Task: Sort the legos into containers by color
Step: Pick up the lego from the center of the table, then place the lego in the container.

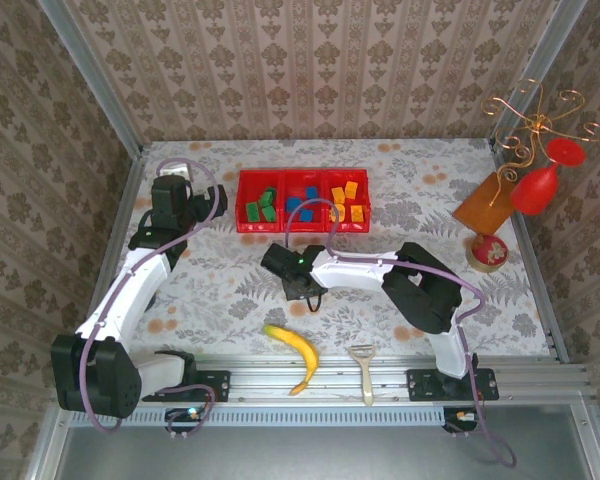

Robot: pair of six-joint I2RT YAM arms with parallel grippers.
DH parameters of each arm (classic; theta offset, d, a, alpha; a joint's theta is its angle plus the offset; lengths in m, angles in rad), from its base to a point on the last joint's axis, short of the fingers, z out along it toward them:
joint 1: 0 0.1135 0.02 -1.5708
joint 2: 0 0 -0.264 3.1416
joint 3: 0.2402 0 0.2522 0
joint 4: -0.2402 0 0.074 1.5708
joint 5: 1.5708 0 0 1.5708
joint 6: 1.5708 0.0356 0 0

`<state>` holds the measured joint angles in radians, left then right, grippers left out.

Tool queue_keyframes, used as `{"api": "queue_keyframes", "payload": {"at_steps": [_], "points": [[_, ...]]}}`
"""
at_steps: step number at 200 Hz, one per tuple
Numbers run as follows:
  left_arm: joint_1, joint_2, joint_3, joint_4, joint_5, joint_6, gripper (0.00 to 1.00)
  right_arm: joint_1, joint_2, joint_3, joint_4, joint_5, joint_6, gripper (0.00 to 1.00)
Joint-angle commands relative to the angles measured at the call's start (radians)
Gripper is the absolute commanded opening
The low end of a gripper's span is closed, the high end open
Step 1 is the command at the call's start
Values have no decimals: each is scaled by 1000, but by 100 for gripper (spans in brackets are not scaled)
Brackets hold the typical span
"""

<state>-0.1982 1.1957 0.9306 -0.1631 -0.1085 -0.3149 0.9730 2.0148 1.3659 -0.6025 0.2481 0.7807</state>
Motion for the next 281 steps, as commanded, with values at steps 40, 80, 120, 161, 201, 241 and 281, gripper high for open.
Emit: {"api": "queue_keyframes", "payload": {"at_steps": [40,80,120,161,201,241,281], "points": [[20,-21,-13,11,4,-9,100,-20,-44,-22,-67,-10,-22,15],[29,-29,-15,-1,2,-7,100,-50,-103,-3,-86,32,-57,7],[40,-40,-21,-7,4,-6,100,-98,-156,41,-112,86,-113,5],[51,-42,-18,-14,14,-7,100,-167,-183,101,-108,122,-188,5],[57,-53,-15,-27,14,-7,100,-230,-149,193,-105,139,-250,5],[66,-68,-17,-36,12,-10,100,-271,-73,304,-106,141,-304,6],[71,-77,-19,-38,16,-12,100,-295,3,400,-107,147,-336,6]]}}
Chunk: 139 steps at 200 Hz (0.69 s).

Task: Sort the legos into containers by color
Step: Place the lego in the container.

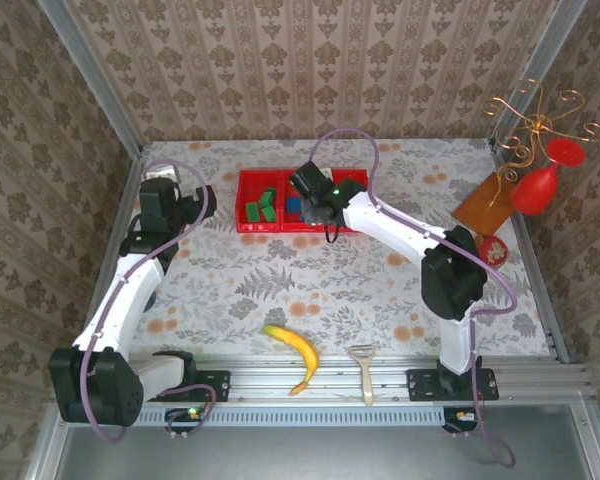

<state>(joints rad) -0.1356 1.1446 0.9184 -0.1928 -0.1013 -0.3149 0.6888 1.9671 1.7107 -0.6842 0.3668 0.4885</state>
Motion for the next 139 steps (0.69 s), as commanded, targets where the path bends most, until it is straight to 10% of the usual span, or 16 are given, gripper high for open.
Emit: {"api": "queue_keyframes", "payload": {"at_steps": [1,139], "points": [[9,-26,-7,-9,9,-12,100,-11,52,58,-25,29,-45,6],[33,-48,-28,-6,39,-27,100,-54,352,396,-17,2,-134,21]]}}
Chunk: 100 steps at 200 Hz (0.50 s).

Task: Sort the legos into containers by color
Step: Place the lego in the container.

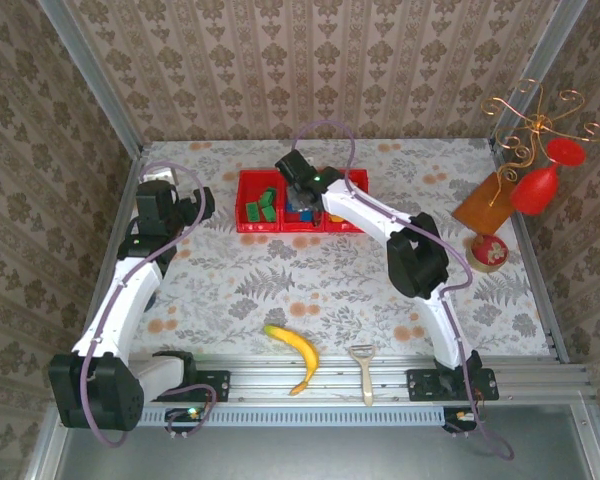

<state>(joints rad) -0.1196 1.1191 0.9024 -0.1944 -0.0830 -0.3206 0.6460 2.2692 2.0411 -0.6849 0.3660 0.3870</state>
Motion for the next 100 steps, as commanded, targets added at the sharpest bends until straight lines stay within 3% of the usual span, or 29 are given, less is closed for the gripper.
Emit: {"api": "queue_keyframes", "payload": {"at_steps": [1,67,100], "points": [[18,-22,-12,-5,21,-21,100,-11,51,68,-16,3,-34,21],[35,-28,-28,-2,31,-25,100,-12,73,149,-41,2,-74,57],[43,-39,-48,10,27,-14,100,-11,8,112,-39,13,-85,59]]}}
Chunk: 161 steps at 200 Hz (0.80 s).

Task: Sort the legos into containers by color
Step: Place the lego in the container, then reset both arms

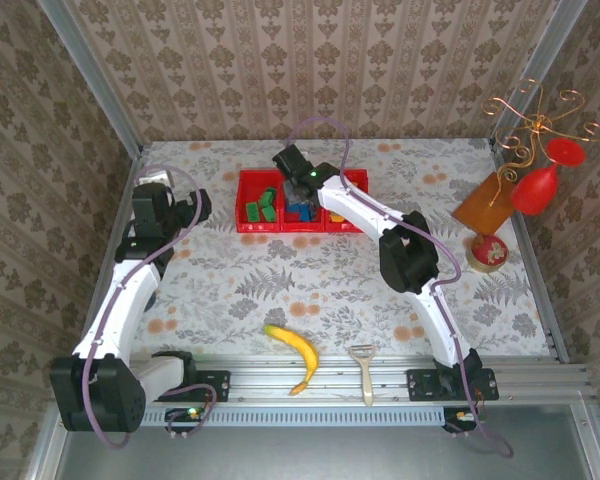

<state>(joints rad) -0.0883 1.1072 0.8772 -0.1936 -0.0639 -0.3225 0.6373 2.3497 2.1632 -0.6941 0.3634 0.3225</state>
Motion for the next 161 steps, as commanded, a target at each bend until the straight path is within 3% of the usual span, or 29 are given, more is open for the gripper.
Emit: {"api": "queue_keyframes", "payload": {"at_steps": [1,34,76,107,125,161], "points": [[12,-27,-24,10,8,-11,100,-2,-75,-13,-31,17,-20,59],[19,-48,-67,49,-13,8,100,-2,-255,-209,42,59,-18,63],[21,-98,-158,151,-39,57,100,-6,-556,-593,153,153,23,73],[21,-137,-242,257,-55,109,100,-20,-765,-846,230,237,50,86],[22,-141,-298,333,-70,152,100,-35,-869,-973,258,286,49,100],[22,-94,-453,566,-101,272,100,-106,-1060,-1212,349,338,19,100]]}}
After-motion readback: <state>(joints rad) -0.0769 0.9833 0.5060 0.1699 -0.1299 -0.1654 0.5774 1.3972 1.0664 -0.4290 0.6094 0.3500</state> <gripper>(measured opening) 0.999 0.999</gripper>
